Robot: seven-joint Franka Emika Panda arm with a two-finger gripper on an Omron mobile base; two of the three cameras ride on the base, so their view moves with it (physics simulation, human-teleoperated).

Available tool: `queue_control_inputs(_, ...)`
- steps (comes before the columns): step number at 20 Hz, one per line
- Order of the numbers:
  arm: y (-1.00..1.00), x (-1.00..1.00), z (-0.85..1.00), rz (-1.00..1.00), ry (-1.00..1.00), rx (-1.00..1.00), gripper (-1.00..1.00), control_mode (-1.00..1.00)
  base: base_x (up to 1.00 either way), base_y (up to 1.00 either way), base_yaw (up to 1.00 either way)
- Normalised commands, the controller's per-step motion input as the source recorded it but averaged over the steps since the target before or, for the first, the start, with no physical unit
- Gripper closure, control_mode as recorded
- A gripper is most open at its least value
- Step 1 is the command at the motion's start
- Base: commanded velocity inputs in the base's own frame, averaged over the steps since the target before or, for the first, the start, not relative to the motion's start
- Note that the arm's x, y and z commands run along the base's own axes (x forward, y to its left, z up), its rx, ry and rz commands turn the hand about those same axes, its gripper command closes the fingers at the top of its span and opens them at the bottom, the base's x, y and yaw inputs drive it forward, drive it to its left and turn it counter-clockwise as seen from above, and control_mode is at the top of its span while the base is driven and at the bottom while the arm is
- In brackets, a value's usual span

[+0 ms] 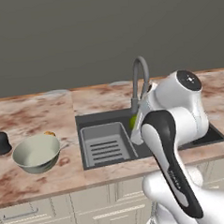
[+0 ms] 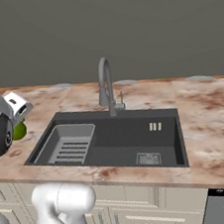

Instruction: Pick the lime from the sink and place it in the bowl. Then pick the bowl and place it in the microwave. Then close the microwave door and press the start button.

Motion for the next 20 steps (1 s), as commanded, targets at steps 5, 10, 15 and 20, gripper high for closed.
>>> queue_control_inputs(5,1.00,0.76,0.00,0.23,-0.01,-0.01,1.00,-1.00,0.00,0.00,0.00)
queue_control_inputs(10,1.00,0.78,-0.27,0.14,0.00,-0.04,1.00,-1.00,0.00,0.00,0.00)
queue_control_inputs(15,1.00,0.67,-0.44,0.01,0.00,-0.07,1.00,-1.00,0.00,0.00,0.00)
queue_control_inputs(20,1.00,0.31,-0.29,0.00,0.03,-0.10,1.00,-1.00,0.00,0.00,0.00)
